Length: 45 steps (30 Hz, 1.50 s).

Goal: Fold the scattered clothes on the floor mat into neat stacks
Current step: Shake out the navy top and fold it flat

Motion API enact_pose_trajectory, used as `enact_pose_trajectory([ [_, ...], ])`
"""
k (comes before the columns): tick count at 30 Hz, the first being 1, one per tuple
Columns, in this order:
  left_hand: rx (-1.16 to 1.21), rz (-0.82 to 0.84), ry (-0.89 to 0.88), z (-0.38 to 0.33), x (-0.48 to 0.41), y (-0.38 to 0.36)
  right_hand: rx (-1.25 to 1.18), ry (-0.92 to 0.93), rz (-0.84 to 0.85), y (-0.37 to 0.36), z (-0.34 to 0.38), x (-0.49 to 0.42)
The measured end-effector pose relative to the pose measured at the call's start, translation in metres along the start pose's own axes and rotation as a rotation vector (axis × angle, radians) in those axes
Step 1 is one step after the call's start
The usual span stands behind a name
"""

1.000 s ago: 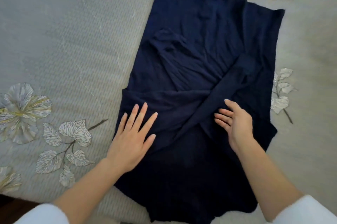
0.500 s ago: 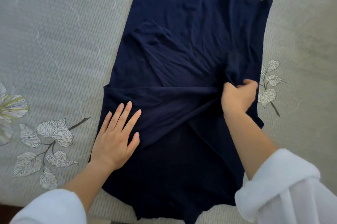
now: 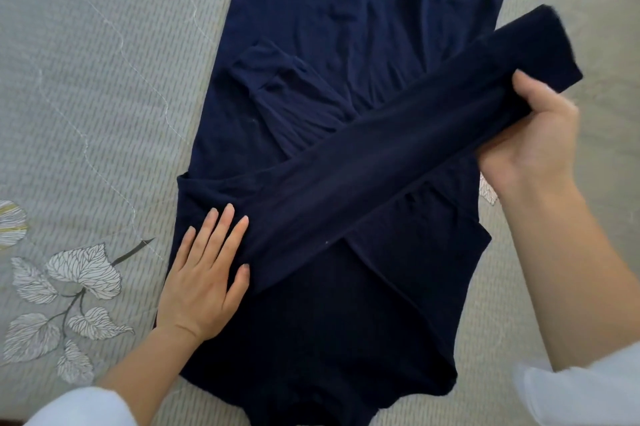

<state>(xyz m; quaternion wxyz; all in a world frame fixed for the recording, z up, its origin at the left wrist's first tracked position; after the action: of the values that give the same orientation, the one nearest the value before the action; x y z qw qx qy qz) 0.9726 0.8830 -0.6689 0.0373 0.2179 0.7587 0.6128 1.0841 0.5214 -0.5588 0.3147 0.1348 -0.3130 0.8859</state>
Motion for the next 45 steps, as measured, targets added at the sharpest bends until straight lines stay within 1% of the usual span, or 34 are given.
enact_pose_trajectory([
  [1,0.003,0.000,-0.001,0.000,0.000,0.000,0.013,-0.009,-0.010,0.005,-0.002,-0.004],
  [2,0.005,0.001,-0.001,0.001,-0.001,-0.001,0.078,-0.034,-0.067,0.014,-0.010,-0.007],
  [3,0.004,0.002,-0.001,0.001,-0.001,-0.001,0.233,-0.064,-0.175,0.027,-0.020,-0.011],
  [5,-0.004,0.007,-0.004,0.001,0.000,-0.003,0.724,-0.091,-0.408,0.057,-0.039,-0.012],
  [6,-0.006,0.012,-0.006,0.001,0.000,-0.003,0.911,-0.066,-0.455,0.068,-0.043,-0.013],
  [7,-0.006,0.015,-0.007,0.002,-0.001,-0.004,1.022,-0.027,-0.472,0.076,-0.046,-0.016],
  [11,-0.009,0.021,-0.006,0.002,-0.001,-0.004,1.124,0.144,-0.478,0.084,-0.037,-0.023],
  [12,-0.006,0.022,-0.006,0.001,-0.001,-0.004,1.231,0.170,-0.518,0.087,-0.034,-0.021],
  [14,0.002,0.024,-0.006,0.001,-0.001,-0.003,1.554,0.234,-0.598,0.088,-0.031,-0.006],
  [15,0.003,0.028,-0.005,0.001,-0.001,-0.003,1.690,0.316,-0.544,0.084,-0.035,0.005],
  [16,0.003,0.032,-0.003,0.001,-0.001,-0.003,1.792,0.394,-0.404,0.080,-0.045,0.015],
  [17,0.005,0.034,0.000,0.001,-0.001,-0.003,1.871,0.419,-0.221,0.077,-0.058,0.023],
  [18,0.009,0.035,0.004,0.001,-0.001,-0.003,1.933,0.370,-0.054,0.079,-0.073,0.030],
  [19,0.014,0.035,0.007,0.000,-0.002,-0.002,1.972,0.287,0.051,0.084,-0.087,0.036],
  [20,0.017,0.034,0.009,0.000,-0.001,-0.002,1.971,0.221,0.080,0.090,-0.096,0.042],
  [21,0.020,0.031,0.008,0.000,-0.002,-0.002,1.933,0.201,0.042,0.095,-0.099,0.048],
  [23,0.019,0.025,0.000,0.000,-0.001,-0.003,1.827,0.271,-0.082,0.102,-0.094,0.064],
  [24,0.017,0.020,-0.005,0.001,-0.001,-0.003,1.803,0.334,-0.089,0.102,-0.093,0.076],
  [25,0.018,0.014,-0.007,0.000,0.000,-0.004,1.818,0.382,-0.039,0.105,-0.094,0.092],
  [26,0.019,0.011,-0.005,0.001,-0.001,-0.004,1.860,0.401,0.055,0.107,-0.100,0.108],
  [27,0.021,0.011,-0.003,0.001,-0.002,-0.004,1.922,0.392,0.171,0.113,-0.108,0.126],
  [29,0.011,0.013,-0.006,0.000,-0.001,-0.004,2.057,0.286,0.373,0.135,-0.127,0.165],
  [30,0.004,0.013,-0.005,0.000,-0.001,-0.005,2.098,0.226,0.422,0.148,-0.134,0.182],
  [31,0.000,0.016,-0.004,0.000,0.000,-0.005,2.123,0.193,0.436,0.160,-0.137,0.198],
  [33,-0.008,0.034,-0.016,-0.001,0.007,-0.006,2.121,0.190,0.467,0.177,-0.138,0.223],
  [35,-0.034,0.072,-0.103,-0.001,0.023,-0.007,2.057,0.196,0.577,0.184,-0.136,0.240],
  [37,-0.062,0.138,-0.260,-0.003,0.050,-0.009,2.015,0.189,0.695,0.191,-0.133,0.250],
  [38,-0.059,0.180,-0.331,-0.003,0.065,-0.010,2.037,0.198,0.728,0.193,-0.133,0.252],
  [39,-0.049,0.225,-0.386,-0.002,0.079,-0.011,2.074,0.211,0.740,0.193,-0.132,0.253],
  [41,-0.052,0.311,-0.450,0.000,0.101,-0.010,2.133,0.260,0.696,0.189,-0.132,0.252],
  [43,-0.133,0.366,-0.493,0.000,0.110,-0.006,2.135,0.341,0.609,0.180,-0.131,0.247],
  [45,-0.231,0.381,-0.507,-0.006,0.105,0.001,2.126,0.405,0.549,0.171,-0.129,0.240],
])
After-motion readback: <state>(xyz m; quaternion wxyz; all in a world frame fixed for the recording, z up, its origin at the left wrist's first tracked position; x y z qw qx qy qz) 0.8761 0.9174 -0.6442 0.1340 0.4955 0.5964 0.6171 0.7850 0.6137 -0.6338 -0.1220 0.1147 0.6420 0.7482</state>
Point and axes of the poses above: each hand's wrist, its own x-axis away from the middle knuckle, its own y-axis out of the back of the hand, z = x × y, the point moved 5 cm from there along -x, towards the middle knuckle
